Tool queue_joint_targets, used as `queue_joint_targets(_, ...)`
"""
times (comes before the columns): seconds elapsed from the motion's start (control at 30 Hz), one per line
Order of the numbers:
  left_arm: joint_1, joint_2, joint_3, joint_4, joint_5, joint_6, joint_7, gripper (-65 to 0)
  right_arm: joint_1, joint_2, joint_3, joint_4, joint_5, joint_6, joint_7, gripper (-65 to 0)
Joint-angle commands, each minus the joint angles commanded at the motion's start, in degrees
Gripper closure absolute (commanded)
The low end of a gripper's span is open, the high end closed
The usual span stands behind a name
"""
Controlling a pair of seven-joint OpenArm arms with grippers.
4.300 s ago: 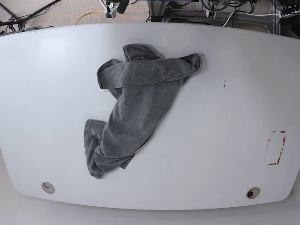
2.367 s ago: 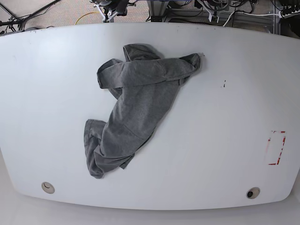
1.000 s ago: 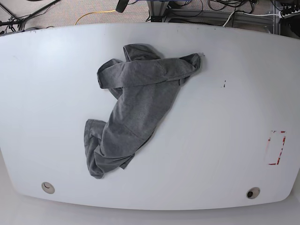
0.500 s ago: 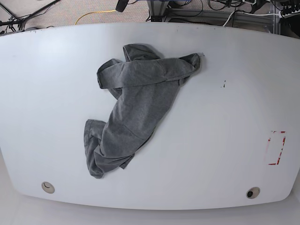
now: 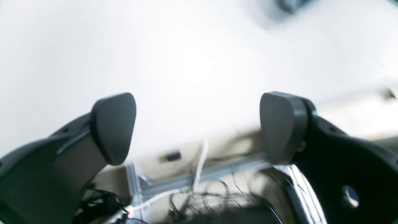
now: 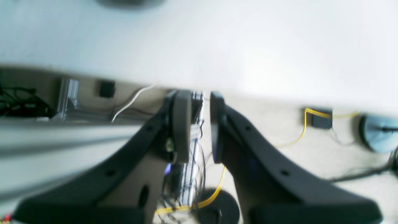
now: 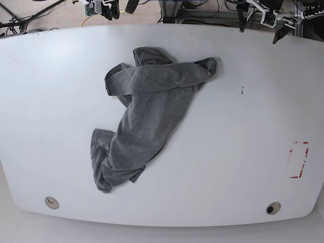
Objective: Fold the T-shirt properly
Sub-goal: 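Lower the right gripper onto the grey T-shirt heap and pinch fabric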
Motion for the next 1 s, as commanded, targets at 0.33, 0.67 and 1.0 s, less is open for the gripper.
queue_joint_targets(0.33, -5.63, 0.26, -0.97, 0.00, 0.00, 0.00, 6.07, -59.9, 8.79, 0.62, 0.26, 0.18, 0.00, 0.35, -4.22, -31.1)
queue_joint_targets(0.67, -7.91, 2.46, -0.70, -0.97, 0.09, 0.00, 6.07, -59.9, 18.46, 4.22, -1.05, 0.18, 0.44, 5.36, -7.30, -31.4)
queue_joint_targets(1.0, -8.26, 4.66, -0.70, -0.70, 0.09, 0.00, 6.07, -59.9, 32.70, 8.18, -6.95, 0.00, 0.09, 13.14, -21.71, -31.4)
